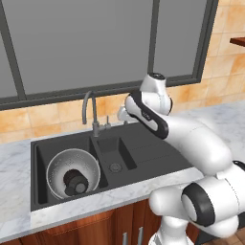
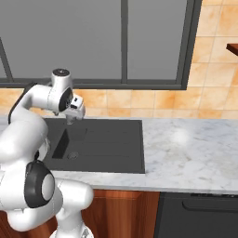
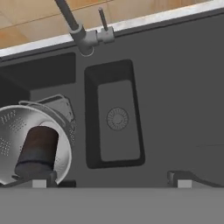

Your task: Pick the colander and jug and place them in the sink. Then turn on the water.

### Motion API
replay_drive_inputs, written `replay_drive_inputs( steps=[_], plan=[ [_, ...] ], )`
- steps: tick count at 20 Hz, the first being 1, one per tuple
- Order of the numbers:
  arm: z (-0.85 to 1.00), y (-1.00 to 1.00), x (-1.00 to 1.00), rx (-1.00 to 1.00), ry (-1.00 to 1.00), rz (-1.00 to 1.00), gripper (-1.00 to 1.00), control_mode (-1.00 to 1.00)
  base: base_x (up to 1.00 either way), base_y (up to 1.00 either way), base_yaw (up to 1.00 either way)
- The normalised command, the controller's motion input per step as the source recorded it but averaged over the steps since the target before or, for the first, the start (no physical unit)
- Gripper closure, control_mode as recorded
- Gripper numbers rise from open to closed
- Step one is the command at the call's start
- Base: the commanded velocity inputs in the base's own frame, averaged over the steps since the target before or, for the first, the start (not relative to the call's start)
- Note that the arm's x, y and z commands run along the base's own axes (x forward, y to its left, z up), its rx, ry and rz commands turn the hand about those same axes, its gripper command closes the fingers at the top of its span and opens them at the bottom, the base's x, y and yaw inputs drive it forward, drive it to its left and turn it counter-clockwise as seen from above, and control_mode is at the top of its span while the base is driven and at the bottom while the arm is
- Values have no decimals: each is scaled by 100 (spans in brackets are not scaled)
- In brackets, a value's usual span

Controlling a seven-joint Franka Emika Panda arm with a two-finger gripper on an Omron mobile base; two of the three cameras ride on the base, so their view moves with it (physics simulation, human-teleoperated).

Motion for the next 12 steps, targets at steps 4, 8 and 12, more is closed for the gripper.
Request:
replay_drive_inputs(
  steps=[4,8,12],
  plan=[
    [0,0,3,1,-30,1,-100,-100,0,0,0],
    [-5,0,11,0,-26,0,-100,-100,0,0,0],
    [-12,0,30,0,-27,0,-100,-100,0,0,0]
  ],
)
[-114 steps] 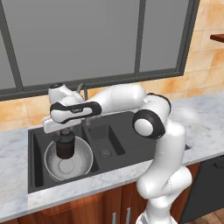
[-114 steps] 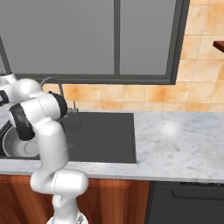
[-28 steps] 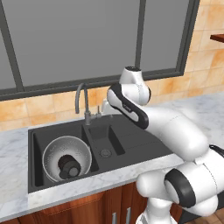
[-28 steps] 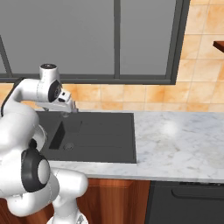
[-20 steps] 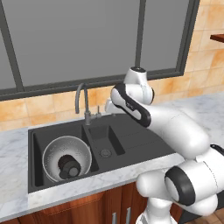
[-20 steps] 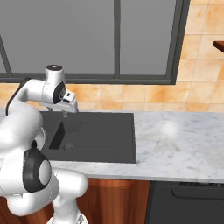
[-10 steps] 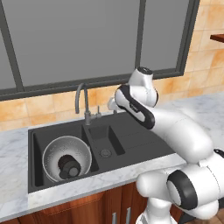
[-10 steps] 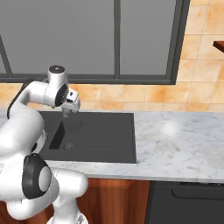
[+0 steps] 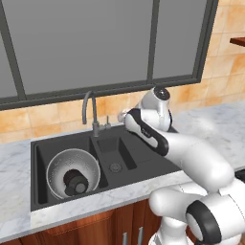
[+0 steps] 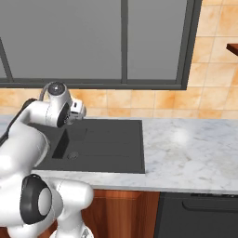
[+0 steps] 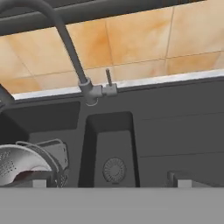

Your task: Pick the colander and jug and place them in the sink. Then turn on the water.

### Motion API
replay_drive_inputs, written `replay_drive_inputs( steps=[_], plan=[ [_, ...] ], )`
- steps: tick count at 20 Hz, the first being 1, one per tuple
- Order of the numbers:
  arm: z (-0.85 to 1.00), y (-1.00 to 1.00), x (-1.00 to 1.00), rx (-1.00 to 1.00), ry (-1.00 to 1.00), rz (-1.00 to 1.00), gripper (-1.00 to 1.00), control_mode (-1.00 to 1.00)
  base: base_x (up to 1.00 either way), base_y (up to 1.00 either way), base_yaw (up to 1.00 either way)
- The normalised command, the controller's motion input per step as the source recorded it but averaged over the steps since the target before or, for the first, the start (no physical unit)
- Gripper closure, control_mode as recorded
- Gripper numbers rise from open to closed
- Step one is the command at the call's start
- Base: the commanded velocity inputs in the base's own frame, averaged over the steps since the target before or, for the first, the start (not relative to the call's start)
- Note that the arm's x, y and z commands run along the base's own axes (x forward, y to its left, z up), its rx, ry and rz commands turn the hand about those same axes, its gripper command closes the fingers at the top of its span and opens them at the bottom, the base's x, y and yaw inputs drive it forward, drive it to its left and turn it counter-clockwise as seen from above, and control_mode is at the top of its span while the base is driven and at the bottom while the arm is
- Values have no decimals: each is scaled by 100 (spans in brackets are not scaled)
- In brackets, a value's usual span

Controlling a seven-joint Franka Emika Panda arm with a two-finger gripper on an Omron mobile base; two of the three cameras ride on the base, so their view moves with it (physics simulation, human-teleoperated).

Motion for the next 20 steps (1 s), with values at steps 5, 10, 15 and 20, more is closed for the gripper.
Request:
replay_drive_inputs(
  steps=[5,10,15,20],
  plan=[
    [-2,-1,22,3,-39,3,-100,-100,0,0,0],
    [0,0,16,1,-13,22,-100,-100,0,0,0],
    [0,-18,6,0,-2,29,-100,-100,0,0,0],
    [0,-9,4,0,-5,19,-100,-100,0,0,0]
  ],
)
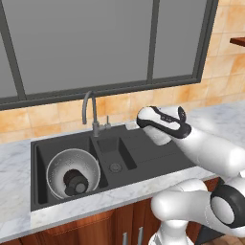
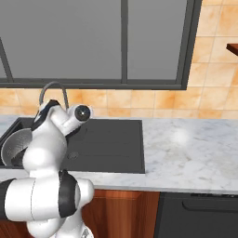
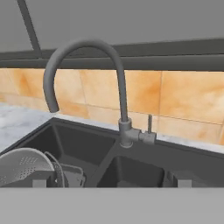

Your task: Pick the colander and jug and place them in the sink. Then turn on the water.

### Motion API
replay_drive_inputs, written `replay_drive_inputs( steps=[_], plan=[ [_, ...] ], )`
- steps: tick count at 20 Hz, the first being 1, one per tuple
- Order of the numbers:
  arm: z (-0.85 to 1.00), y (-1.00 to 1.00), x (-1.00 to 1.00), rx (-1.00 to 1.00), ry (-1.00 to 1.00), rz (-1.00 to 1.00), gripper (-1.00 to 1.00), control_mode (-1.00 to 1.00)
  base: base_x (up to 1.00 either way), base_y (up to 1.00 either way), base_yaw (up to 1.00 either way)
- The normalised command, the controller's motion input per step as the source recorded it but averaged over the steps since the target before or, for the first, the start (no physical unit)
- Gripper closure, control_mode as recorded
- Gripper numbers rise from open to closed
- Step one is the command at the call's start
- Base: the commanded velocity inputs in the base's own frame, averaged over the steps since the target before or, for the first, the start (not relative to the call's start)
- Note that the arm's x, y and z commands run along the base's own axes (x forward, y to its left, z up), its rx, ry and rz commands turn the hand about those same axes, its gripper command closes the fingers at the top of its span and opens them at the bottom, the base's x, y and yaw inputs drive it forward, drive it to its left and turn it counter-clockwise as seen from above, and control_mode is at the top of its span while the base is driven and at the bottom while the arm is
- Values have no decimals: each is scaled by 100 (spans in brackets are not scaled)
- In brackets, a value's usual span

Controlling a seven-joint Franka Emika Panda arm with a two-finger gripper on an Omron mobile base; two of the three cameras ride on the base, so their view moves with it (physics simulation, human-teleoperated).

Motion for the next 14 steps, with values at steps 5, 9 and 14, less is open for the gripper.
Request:
replay_drive_inputs(
  steps=[5,9,14],
  plan=[
    [-2,0,0,0,-13,8,-100,-100,0,0,0],
    [-13,0,0,0,-14,0,-100,-100,0,0,0],
    [-7,0,4,-1,-4,0,-100,-100,0,0,0]
  ],
)
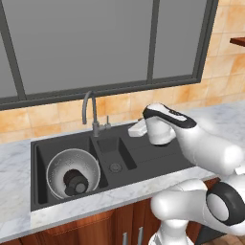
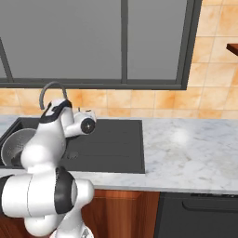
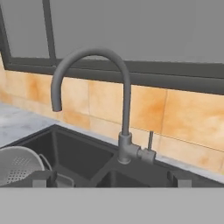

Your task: Pick the colander and jug and place them in the sink. Then turn on the water.

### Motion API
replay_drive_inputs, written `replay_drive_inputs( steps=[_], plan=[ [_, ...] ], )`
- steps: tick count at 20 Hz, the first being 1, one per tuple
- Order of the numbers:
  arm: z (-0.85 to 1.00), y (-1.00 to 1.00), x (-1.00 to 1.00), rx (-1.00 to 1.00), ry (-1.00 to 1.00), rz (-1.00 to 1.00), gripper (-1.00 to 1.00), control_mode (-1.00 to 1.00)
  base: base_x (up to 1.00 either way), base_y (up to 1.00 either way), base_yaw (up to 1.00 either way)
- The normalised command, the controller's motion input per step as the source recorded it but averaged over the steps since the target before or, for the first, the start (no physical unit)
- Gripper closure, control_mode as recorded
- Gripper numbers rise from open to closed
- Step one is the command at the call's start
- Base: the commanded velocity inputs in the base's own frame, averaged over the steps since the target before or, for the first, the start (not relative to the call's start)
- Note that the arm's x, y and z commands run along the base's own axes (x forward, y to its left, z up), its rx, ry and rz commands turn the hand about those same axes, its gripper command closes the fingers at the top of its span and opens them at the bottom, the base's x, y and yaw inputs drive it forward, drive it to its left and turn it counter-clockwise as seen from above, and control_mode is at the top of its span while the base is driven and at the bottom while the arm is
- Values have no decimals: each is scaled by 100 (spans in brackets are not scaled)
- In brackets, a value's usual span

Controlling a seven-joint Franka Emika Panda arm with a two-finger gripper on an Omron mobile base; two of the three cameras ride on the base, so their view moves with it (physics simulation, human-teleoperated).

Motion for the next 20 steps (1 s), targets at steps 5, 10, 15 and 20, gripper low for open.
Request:
replay_drive_inputs(
  steps=[5,10,15,20],
  plan=[
    [-15,0,11,0,-7,0,-100,-100,0,0,0],
    [0,-1,3,3,-9,0,-100,-100,0,0,0],
    [0,0,7,1,0,1,-100,-100,0,0,0],
    [0,4,26,2,0,0,-100,-100,0,0,0]
  ],
)
